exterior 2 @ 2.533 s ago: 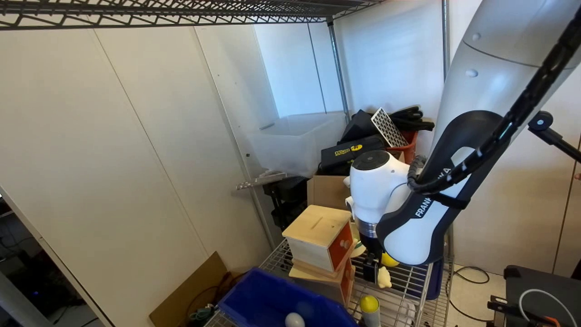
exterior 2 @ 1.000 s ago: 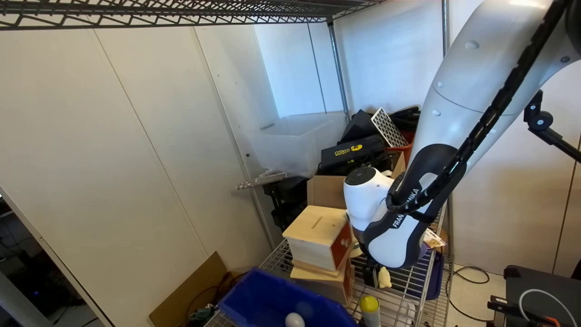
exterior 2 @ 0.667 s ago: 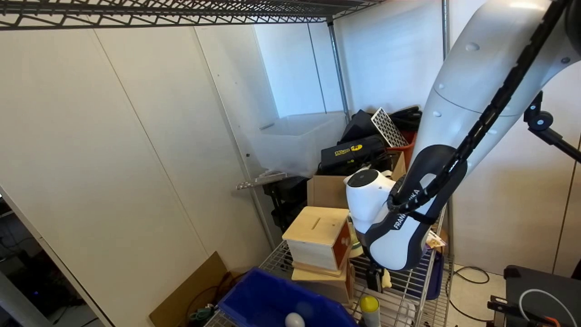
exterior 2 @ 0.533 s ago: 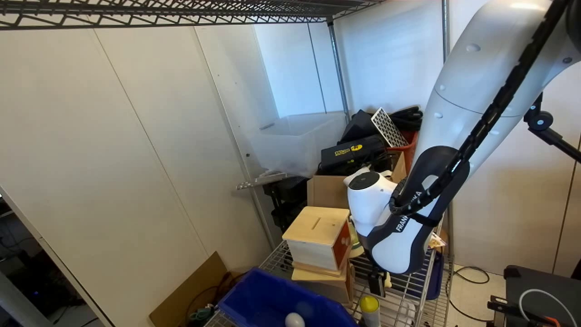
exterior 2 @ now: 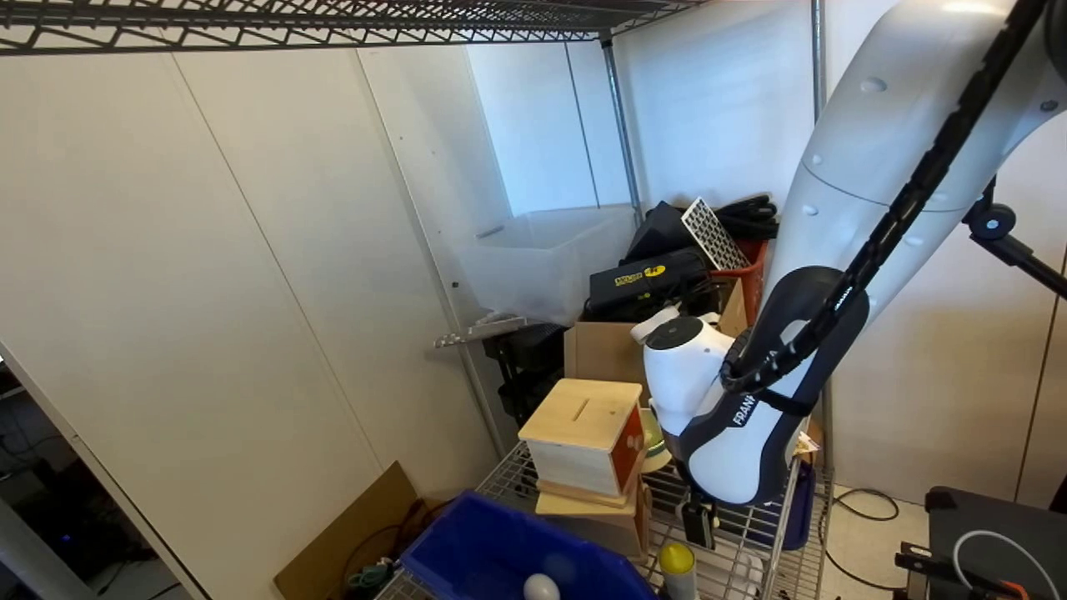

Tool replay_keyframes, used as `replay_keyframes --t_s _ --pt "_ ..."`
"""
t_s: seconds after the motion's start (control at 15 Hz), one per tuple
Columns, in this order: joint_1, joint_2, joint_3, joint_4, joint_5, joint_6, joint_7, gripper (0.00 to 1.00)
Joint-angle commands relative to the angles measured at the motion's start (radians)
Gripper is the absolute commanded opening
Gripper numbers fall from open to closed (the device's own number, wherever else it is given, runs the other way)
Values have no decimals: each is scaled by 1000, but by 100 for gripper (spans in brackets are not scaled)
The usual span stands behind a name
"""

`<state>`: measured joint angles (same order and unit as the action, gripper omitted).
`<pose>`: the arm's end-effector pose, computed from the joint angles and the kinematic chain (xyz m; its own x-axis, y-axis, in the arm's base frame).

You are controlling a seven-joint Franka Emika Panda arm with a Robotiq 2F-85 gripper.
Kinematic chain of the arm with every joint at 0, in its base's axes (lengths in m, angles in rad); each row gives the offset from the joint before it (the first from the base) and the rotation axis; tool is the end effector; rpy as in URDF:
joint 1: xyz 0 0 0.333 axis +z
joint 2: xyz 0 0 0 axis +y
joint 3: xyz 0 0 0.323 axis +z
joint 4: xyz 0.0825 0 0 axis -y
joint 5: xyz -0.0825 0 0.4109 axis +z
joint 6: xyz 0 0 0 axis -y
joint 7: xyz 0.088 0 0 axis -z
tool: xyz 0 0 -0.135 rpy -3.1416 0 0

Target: Remove the white object from the tray, put it on the shelf, and then put it in the bowl

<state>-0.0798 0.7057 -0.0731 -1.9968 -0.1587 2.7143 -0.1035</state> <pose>0.6045 -0.0918 0.0554 0.9937 0.1117 -0.0104 0.1121 -0.9872 0.1136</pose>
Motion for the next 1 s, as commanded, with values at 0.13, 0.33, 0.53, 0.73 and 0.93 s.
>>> replay_keyframes --t_s 0.13,0.33,0.53,0.73,0.93 --pt "-33 -4 13 13 32 -24 -23 100" --pt "-34 1 8 23 30 -25 -18 100" --pt "-32 10 6 36 30 -28 -13 66" --pt "-30 25 5 51 31 -32 -8 41" --pt "-31 46 7 72 35 -42 -6 19"
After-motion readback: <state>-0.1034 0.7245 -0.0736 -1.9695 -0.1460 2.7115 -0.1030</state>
